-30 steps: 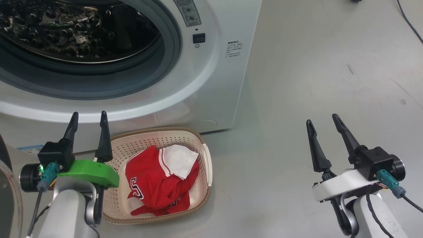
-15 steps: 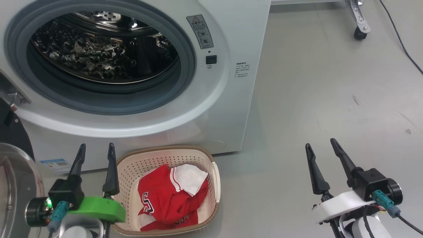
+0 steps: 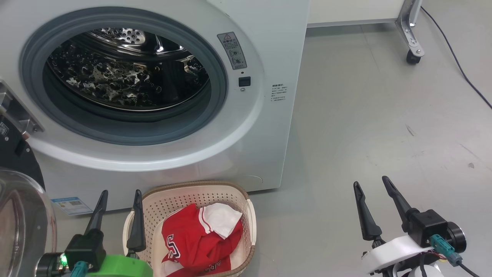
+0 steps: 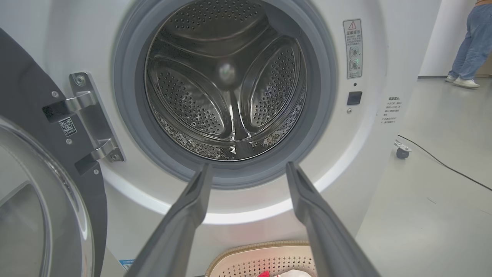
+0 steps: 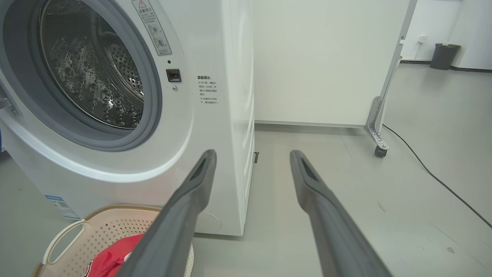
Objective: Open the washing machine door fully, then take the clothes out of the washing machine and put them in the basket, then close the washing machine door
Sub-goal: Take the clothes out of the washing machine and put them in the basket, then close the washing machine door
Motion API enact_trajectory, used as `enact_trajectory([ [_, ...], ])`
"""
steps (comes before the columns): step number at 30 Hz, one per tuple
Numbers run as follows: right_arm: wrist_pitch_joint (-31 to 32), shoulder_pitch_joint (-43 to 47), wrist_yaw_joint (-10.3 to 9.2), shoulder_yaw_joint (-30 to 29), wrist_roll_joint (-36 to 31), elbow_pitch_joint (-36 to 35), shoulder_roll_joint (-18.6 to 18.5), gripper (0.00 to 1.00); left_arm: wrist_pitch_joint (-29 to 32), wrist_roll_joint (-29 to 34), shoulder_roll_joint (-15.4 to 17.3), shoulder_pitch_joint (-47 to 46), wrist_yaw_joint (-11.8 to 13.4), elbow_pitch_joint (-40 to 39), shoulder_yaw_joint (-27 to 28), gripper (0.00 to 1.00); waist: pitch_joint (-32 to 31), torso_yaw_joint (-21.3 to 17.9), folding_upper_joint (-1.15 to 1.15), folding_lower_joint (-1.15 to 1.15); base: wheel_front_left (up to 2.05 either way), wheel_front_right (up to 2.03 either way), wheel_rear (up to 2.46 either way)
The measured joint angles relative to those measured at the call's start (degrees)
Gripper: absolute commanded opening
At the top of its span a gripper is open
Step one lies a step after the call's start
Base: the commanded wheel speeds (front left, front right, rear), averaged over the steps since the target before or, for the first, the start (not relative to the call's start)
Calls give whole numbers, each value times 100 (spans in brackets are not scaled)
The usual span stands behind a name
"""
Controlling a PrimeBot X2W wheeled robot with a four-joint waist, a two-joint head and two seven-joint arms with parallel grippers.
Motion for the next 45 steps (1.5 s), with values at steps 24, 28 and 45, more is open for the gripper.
enact_trajectory([
  [24,56,77,-51,20,0,-201,-9,100,341,242,8,426,177,-708,-19,100,-34,-1,0,0,0,0,0],
  [28,58,93,-52,20,0,-230,-23,100,408,285,10,499,197,-817,-33,100,-29,8,0,0,-3,3,0],
  [45,108,93,-58,16,0,-324,-64,100,514,324,13,604,218,-1117,-40,100,-16,71,0,0,-46,46,0],
])
